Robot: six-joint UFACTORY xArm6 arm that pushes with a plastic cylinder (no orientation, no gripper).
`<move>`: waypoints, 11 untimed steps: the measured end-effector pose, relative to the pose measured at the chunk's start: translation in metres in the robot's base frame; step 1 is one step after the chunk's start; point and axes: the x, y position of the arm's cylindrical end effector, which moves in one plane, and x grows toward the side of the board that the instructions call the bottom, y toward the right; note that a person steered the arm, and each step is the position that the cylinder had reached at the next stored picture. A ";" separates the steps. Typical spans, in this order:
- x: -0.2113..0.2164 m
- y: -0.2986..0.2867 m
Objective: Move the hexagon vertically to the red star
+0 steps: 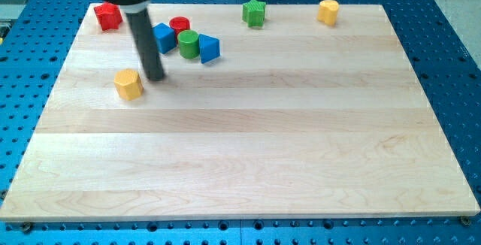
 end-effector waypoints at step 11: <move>-0.048 -0.141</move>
